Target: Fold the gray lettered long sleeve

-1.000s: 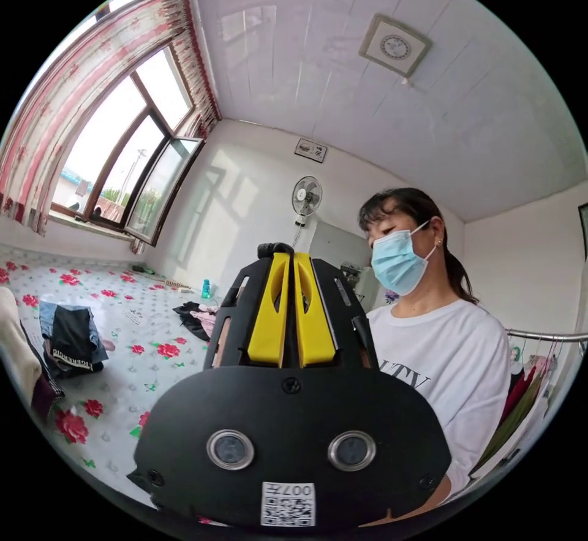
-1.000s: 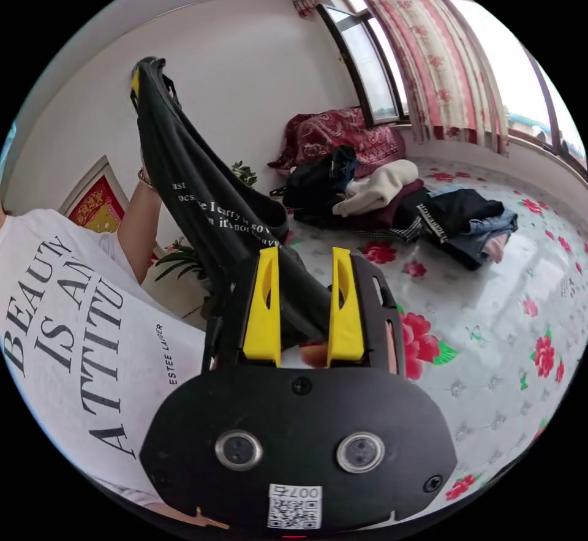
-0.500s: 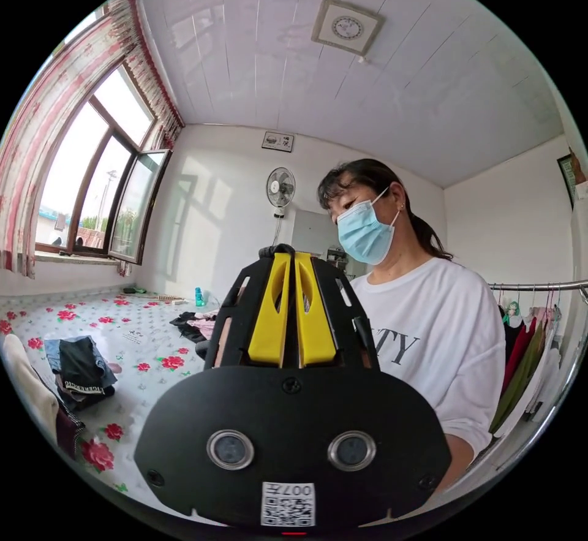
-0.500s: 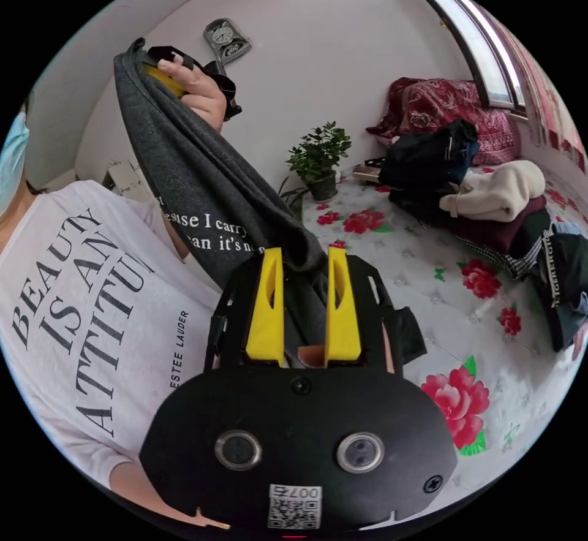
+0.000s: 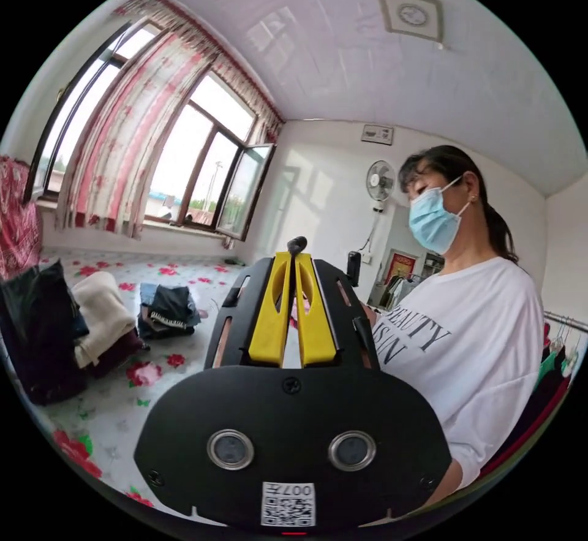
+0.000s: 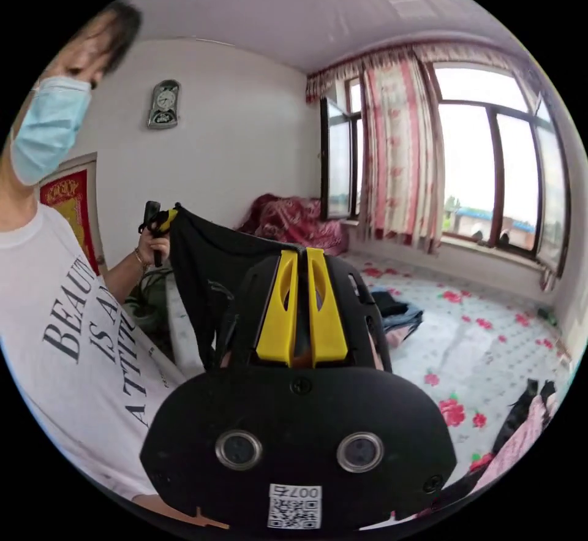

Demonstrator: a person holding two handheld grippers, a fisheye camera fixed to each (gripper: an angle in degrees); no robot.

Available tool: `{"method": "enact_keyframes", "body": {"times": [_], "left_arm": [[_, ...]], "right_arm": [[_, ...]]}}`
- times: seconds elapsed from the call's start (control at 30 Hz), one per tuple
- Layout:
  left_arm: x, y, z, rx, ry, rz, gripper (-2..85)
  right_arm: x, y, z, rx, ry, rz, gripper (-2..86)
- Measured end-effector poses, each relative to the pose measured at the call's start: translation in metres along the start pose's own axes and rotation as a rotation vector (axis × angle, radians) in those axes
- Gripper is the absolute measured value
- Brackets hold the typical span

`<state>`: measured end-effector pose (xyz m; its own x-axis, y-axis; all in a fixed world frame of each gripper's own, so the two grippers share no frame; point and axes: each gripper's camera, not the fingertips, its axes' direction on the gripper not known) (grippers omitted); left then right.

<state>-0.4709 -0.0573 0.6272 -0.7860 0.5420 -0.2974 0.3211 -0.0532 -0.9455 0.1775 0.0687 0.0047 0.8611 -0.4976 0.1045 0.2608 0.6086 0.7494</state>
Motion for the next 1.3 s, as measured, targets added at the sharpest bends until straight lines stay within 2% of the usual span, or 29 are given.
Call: {"method": "enact_keyframes", "body": {"times": [0.17, 0.3, 0.4, 0.5, 0.57, 0.63, 0.73, 0.8, 0.9, 0.97, 1.07, 1.2, 1.3], "left_arm": [[0.064, -0.032, 0.012, 0.07, -0.029, 0.254, -1.0], [0.078, -0.034, 0.017, 0.135, -0.246, 0.317, -1.0], [0.05, -0.028, 0.032, 0.114, -0.377, 0.323, -0.9], [-0.035, -0.02, 0.076, -0.036, -0.507, 0.196, -0.7], [-0.117, -0.006, 0.106, -0.123, -0.495, 0.002, -0.4], [-0.225, 0.034, 0.137, -0.206, -0.428, -0.336, 1.5], [-0.286, 0.097, 0.133, -0.166, -0.54, -0.537, 3.5], [-0.297, 0.133, 0.125, -0.214, -0.647, -0.555, 4.2], [-0.306, 0.211, 0.125, -0.433, -0.786, -0.58, 5.0], [-0.308, 0.268, 0.13, -0.56, -0.773, -0.659, 6.1], [-0.298, 0.36, 0.143, -0.707, -0.717, -0.81, 8.0], [-0.294, 0.434, 0.163, -0.861, -0.746, -0.914, 8.8], [-0.308, 0.464, 0.184, -1.026, -0.776, -0.88, 7.3]], "right_arm": [[-0.042, -0.048, -0.056, 0.129, 0.194, -0.13, 1.0], [-0.036, -0.074, -0.062, 0.154, 0.182, -0.106, 1.3], [-0.013, -0.089, -0.031, 0.088, 0.196, -0.101, 1.8], [0.028, -0.095, 0.041, -0.088, 0.263, -0.091, 2.9], [0.08, -0.088, 0.117, -0.248, 0.242, -0.003, 4.7], [0.122, -0.07, 0.168, -0.35, 0.177, 0.121, 6.2], [0.169, -0.012, 0.215, -0.52, 0.15, 0.272, 7.4], [0.184, 0.033, 0.216, -0.552, 0.122, 0.375, 7.5], [0.198, 0.125, 0.208, -0.694, 0.11, 0.553, 8.0], [0.201, 0.2, 0.199, -0.815, 0.098, 0.749, 8.6], [0.189, 0.263, 0.194, -0.923, 0.1, 0.914, 8.8], [0.175, 0.281, 0.213, -1.021, 0.122, 0.894, 8.3], [0.176, 0.269, 0.241, -1.135, 0.206, 0.761, 5.4]]}}
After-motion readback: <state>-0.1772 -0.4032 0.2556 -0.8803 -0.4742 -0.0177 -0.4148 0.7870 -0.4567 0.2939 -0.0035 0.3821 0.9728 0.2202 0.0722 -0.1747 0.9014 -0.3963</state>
